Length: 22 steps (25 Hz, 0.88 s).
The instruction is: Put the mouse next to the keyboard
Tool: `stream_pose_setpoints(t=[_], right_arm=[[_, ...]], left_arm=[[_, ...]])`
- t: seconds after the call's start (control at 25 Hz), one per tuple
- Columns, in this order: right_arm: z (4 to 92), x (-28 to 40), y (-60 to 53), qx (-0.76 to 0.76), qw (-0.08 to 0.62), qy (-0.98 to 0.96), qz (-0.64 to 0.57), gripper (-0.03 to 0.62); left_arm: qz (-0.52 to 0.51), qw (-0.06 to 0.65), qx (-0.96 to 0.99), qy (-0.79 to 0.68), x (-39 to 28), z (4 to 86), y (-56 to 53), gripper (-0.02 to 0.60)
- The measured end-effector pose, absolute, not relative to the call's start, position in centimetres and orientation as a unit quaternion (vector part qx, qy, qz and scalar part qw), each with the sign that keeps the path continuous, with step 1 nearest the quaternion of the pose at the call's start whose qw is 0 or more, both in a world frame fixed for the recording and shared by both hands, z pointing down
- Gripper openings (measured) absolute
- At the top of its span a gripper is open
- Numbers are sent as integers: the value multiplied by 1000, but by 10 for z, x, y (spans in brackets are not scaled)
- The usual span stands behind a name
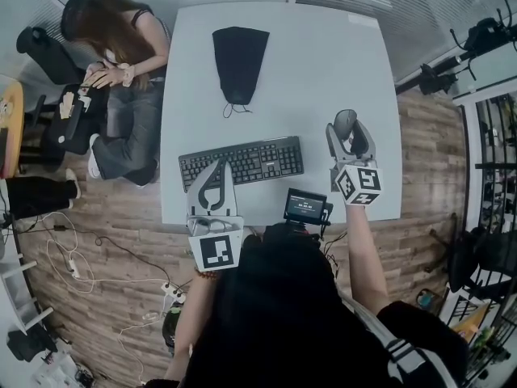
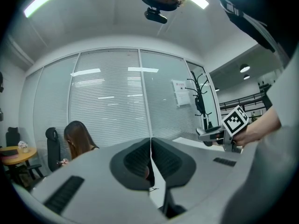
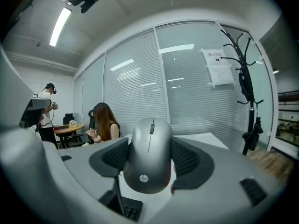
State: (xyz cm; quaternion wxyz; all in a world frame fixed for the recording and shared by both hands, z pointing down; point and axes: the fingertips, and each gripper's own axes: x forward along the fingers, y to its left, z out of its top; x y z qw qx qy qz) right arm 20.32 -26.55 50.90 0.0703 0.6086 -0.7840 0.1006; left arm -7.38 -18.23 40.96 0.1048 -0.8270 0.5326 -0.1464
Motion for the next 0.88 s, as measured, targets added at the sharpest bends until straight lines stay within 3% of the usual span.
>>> stream_pose_setpoints(t=[0.88], right_arm=[[619, 204, -270, 578, 161, -780, 178, 288]], left_arm=[[-152, 75, -834, 524, -59, 421, -188, 15]])
